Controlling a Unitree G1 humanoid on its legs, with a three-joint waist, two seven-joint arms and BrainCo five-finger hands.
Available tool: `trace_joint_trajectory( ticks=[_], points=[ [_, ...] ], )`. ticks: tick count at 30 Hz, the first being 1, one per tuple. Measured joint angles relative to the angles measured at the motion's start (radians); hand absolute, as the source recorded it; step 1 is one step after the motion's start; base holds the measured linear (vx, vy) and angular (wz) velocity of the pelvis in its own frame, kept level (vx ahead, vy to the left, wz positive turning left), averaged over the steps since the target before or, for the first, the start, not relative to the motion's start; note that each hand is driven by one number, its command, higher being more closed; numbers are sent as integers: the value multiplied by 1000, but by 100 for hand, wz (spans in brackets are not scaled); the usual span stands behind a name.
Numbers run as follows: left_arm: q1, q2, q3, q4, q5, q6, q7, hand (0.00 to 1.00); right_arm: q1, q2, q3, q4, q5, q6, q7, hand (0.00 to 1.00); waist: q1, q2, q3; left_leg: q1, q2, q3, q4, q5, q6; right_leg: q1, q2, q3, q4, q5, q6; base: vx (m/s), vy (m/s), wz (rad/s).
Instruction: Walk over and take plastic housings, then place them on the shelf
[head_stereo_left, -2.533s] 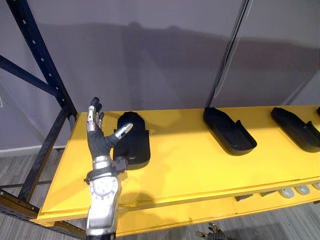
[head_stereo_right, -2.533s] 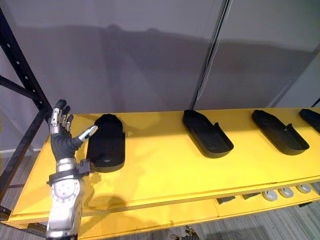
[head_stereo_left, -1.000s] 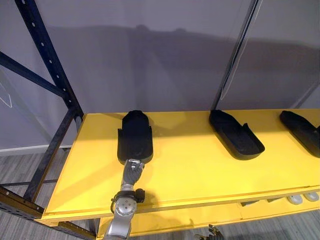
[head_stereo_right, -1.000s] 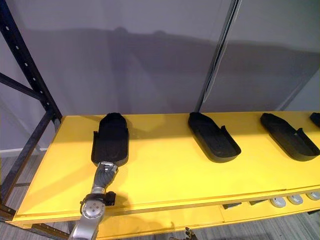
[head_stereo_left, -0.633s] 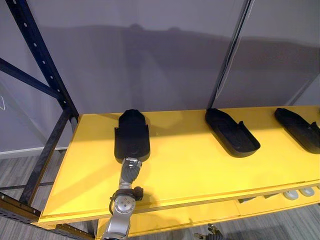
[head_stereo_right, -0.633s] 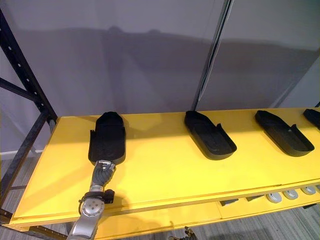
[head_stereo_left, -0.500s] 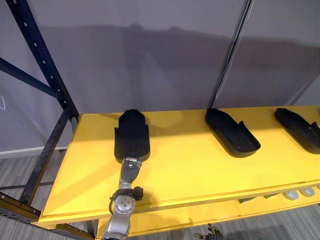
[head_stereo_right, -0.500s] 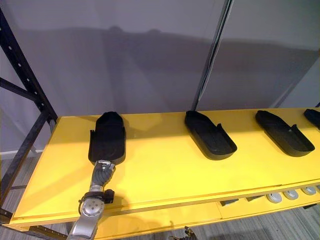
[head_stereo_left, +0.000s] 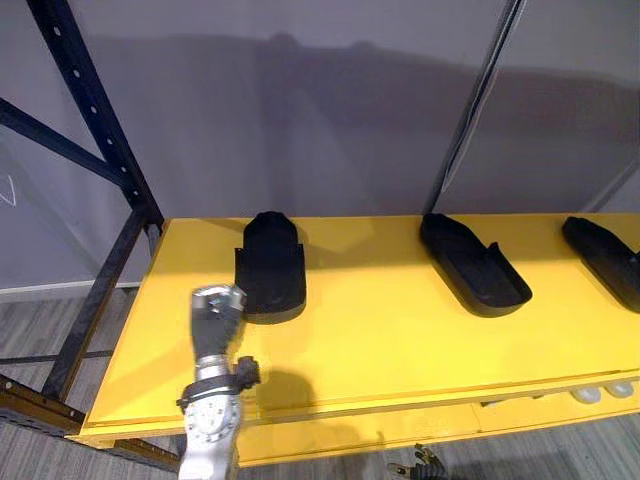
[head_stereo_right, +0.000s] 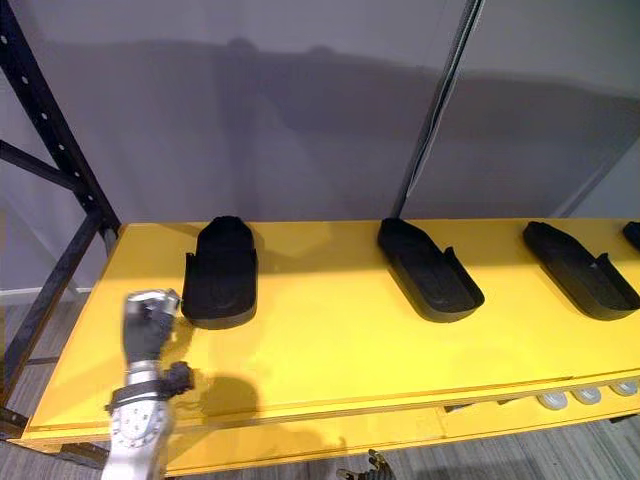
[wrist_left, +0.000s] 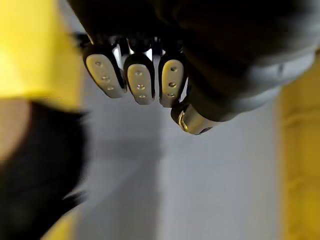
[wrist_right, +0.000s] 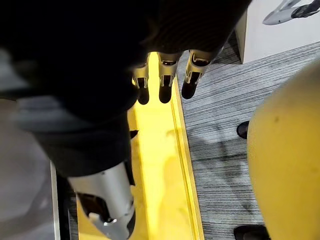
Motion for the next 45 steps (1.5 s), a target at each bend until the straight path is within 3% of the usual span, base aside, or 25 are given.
trace_joint_trajectory(
  ticks=[7, 13, 18, 22, 23, 28, 31, 36, 45],
  points=[
    [131, -51, 175, -81, -37, -22, 77, 100, 13, 1, 3, -1, -9, 0, -8, 0, 37, 3, 5, -2, 3, -51, 0, -3, 7, 13, -3, -76, 33, -4, 5, -34, -20, 23],
    [213, -95, 285, -16, -36, 10, 89, 100, 22, 8, 17, -25, -14, 2, -8, 0, 45, -5, 6, -10, -8, -67, 1, 1, 7, 30, -16, -137, 36, -46, 11, -8, -39, 21],
    [219, -118, 399, 220, -36, 66, 155, 100, 19, 10, 56, -40, -30, 5, -10, 0, 46, -12, 9, -22, -7, -66, 22, 9, 9, 34, -17, -153, 36, -51, 7, 21, -14, 6],
    [221, -120, 404, 475, -52, 112, 169, 100, 8, 11, 84, -44, -30, 11, -11, 0, 48, -17, 12, -34, -11, -57, 72, -28, 13, 36, -26, -149, 45, -60, 3, 23, 11, -5],
    [221, -119, 401, 493, -55, 114, 167, 0, 8, 12, 84, -45, -30, 11, -11, 0, 48, -17, 12, -34, -11, -56, 75, -29, 13, 36, -27, -148, 46, -62, 3, 13, 10, -8],
    [170, -88, 292, 881, -51, 159, 68, 0, 9, 26, 98, -82, -30, 21, -17, 0, 45, -12, 14, -29, -13, -36, 86, -32, 5, 24, -32, -129, 65, -77, 3, 2, 5, -10],
    [145, -73, 261, 932, -27, 160, 16, 0, 7, 31, 90, -82, -30, 20, -18, 0, 43, -9, 15, -23, -13, -31, 83, -31, 5, 17, -32, -125, 67, -80, 3, -9, 6, -7],
    [79, -34, 201, 1020, 48, 154, -49, 0, -1, 17, 67, -80, -30, 20, -19, 0, 34, 25, 15, -10, -15, -19, 61, -28, 4, 10, -33, -115, 65, -82, 4, 7, 10, -6],
    [22, 5, 131, 1056, 114, 139, -103, 0, -33, -10, 24, -34, -30, 21, -19, 0, 16, 40, 26, 2, -16, -6, 36, -28, 4, 10, -29, -98, 50, -81, 4, 25, 5, -5]
  ],
)
